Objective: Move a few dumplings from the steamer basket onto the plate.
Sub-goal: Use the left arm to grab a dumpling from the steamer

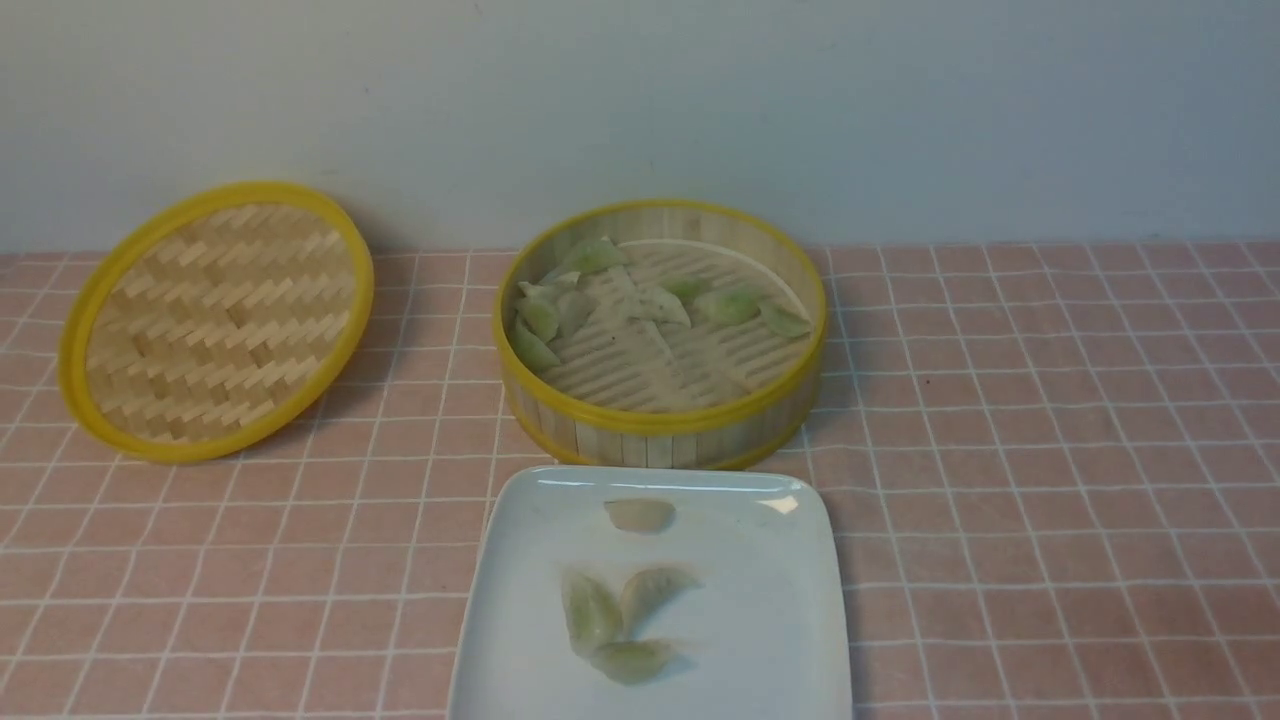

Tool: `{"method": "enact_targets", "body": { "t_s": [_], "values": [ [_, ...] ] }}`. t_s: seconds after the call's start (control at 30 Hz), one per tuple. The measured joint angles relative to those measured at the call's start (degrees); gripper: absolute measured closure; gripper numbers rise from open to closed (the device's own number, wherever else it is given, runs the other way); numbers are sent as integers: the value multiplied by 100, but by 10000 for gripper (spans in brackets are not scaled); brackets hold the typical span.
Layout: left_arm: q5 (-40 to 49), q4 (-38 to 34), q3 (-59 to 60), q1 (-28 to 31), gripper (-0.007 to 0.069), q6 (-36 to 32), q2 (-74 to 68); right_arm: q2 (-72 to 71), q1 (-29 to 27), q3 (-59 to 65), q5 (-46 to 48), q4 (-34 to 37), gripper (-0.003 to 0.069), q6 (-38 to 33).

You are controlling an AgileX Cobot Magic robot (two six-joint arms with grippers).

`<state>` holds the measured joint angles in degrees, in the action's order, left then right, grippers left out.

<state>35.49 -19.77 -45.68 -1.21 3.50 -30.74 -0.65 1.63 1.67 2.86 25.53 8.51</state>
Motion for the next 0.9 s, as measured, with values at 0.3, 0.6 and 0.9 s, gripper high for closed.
{"method": "enact_targets", "body": {
  "t_s": [0.3,0.6,0.9],
  "values": [
    [1656,-50,-1244,-24,631,-1585,-3080,0,14,-65,-528,712,673,266],
    [1496,-51,-2268,-1132,631,-2020,-5374,1762,253,-2866,3558,-335,673,-429],
    [1374,569,-4420,-1865,594,-2074,-7193,3868,253,-4445,5453,-769,673,-1069]
  ]
}}
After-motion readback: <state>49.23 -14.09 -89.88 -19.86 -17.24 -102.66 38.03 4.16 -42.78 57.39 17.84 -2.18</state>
